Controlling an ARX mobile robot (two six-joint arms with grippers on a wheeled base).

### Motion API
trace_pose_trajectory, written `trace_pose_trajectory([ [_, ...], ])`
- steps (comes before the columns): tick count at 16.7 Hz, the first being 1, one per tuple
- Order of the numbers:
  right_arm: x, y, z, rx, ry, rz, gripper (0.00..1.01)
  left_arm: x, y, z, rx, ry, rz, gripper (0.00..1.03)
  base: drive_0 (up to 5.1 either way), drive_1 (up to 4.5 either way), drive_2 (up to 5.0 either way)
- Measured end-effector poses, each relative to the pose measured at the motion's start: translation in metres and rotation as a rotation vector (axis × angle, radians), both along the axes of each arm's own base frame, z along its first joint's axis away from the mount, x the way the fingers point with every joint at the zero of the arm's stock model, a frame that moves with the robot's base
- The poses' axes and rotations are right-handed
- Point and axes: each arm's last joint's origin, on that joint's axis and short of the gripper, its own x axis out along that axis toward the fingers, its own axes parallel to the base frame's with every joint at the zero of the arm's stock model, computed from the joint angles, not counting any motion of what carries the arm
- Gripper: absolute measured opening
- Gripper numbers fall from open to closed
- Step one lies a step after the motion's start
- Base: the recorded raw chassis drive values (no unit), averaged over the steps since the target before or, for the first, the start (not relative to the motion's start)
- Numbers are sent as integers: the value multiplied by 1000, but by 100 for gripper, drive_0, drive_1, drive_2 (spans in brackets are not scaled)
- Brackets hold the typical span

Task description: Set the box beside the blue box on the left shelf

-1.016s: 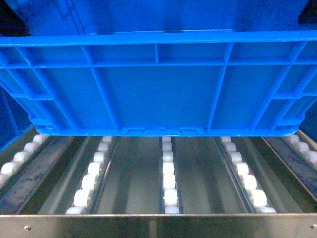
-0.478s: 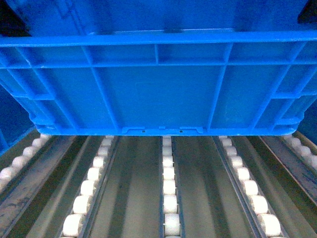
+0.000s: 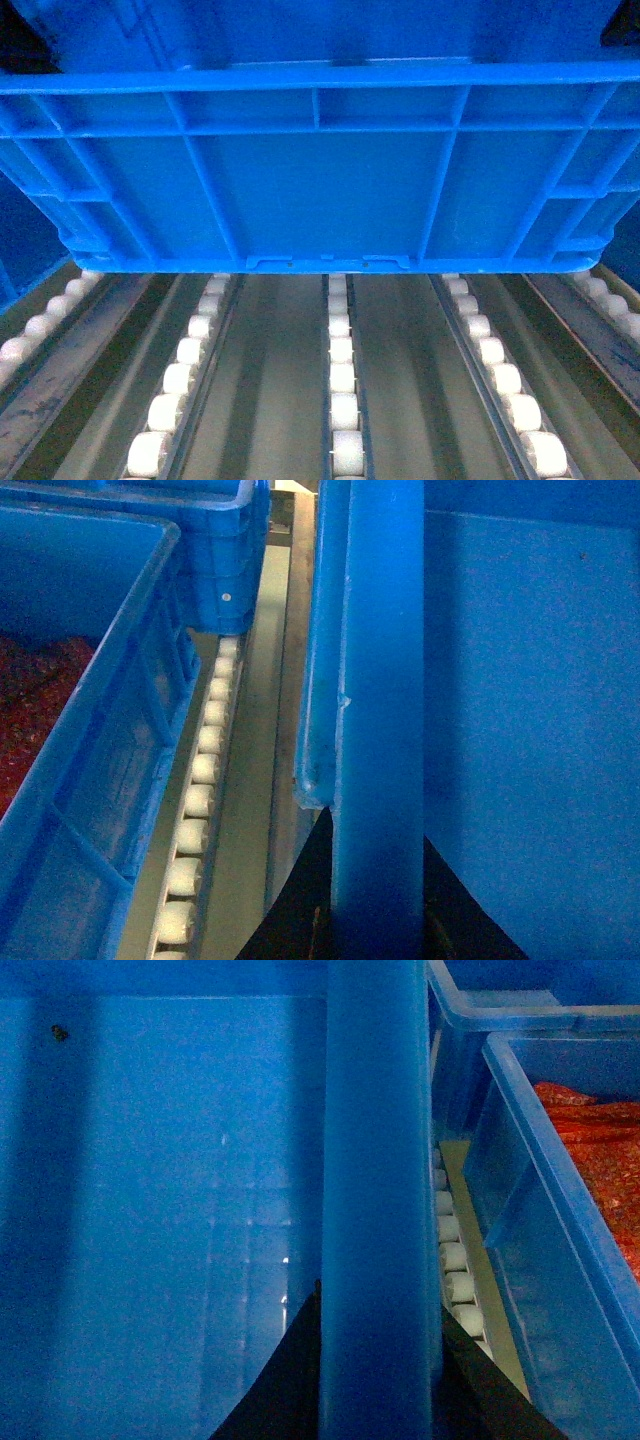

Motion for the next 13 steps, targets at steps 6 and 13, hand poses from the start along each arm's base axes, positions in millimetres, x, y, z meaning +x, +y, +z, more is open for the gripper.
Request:
trace_pose_trajectory([
  [6,0,0,0,0,0,0,21,0,0,0,0,0,0,7,0,0,0],
  [13,0,0,0,0,0,0,21,0,0,0,0,0,0,7,0,0,0],
])
